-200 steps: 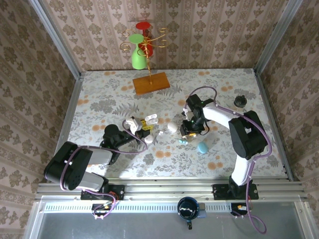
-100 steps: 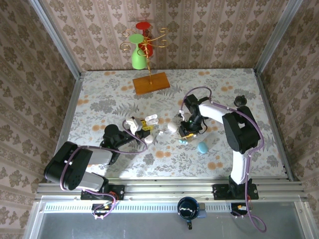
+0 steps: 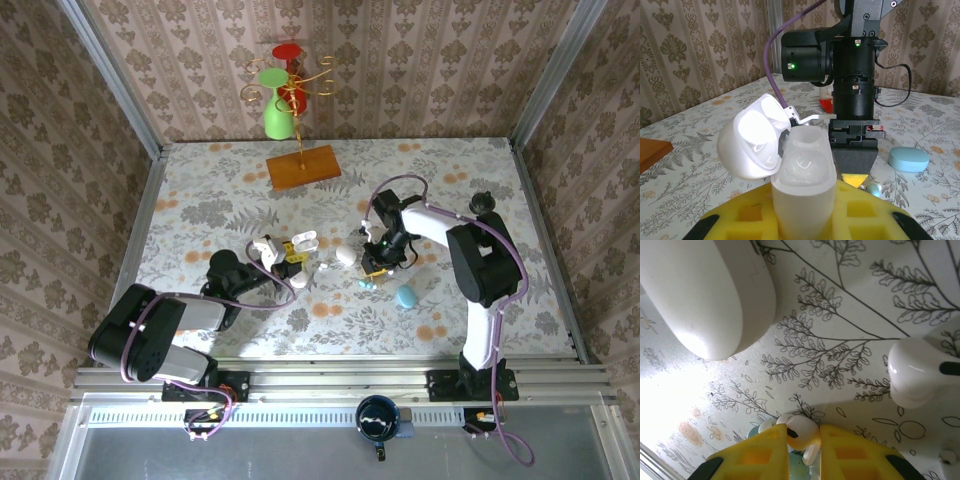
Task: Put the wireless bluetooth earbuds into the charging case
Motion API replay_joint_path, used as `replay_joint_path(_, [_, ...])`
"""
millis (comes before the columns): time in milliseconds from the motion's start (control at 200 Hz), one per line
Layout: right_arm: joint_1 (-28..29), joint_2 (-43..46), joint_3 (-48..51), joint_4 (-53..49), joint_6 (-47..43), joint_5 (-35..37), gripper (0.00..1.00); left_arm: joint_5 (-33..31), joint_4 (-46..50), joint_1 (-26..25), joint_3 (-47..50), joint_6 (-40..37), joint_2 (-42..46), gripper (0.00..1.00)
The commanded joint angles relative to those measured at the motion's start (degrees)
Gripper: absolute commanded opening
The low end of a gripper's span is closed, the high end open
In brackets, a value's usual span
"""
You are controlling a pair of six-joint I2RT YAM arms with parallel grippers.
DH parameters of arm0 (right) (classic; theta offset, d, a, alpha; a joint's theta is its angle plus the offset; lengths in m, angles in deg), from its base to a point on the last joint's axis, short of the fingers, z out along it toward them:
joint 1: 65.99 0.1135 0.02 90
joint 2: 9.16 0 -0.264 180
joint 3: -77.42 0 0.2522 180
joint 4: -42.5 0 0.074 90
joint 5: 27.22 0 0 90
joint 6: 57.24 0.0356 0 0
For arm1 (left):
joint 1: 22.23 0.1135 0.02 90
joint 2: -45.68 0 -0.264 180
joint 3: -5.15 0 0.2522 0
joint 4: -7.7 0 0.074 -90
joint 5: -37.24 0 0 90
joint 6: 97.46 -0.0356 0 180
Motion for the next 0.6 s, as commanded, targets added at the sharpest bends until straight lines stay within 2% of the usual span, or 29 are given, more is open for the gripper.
replay_joint_path(0, [-0.2,4.5,2.7,3.3,-1.7,-2.2,0.19,1.5,-2.2,-0.1,-0.8,-0.4,-1.2,0.00])
replay_joint_path(130, [-0.1,10.3,7.6,11.6,-0.9,-1.8,0.22,1.6,-2.2,-0.2,-0.9,0.0,-1.6,0.00])
replay_joint_path(350, [1.0,17.7,12.3,22.8,0.8,0.3,0.20,2.0,-2.2,-0.3,-1.3,0.6,-1.9,0.00])
replay_joint_path(490, [3.1,23.9,17.8,36.9,2.6,2.3,0.21,1.9,-2.3,-0.2,-1.4,1.0,-2.1,0.00])
replay_joint_path(595, [4.9,27.4,19.7,42.9,4.5,4.8,0.19,1.8,-2.2,-0.2,-1.6,1.3,-2.5,0.00])
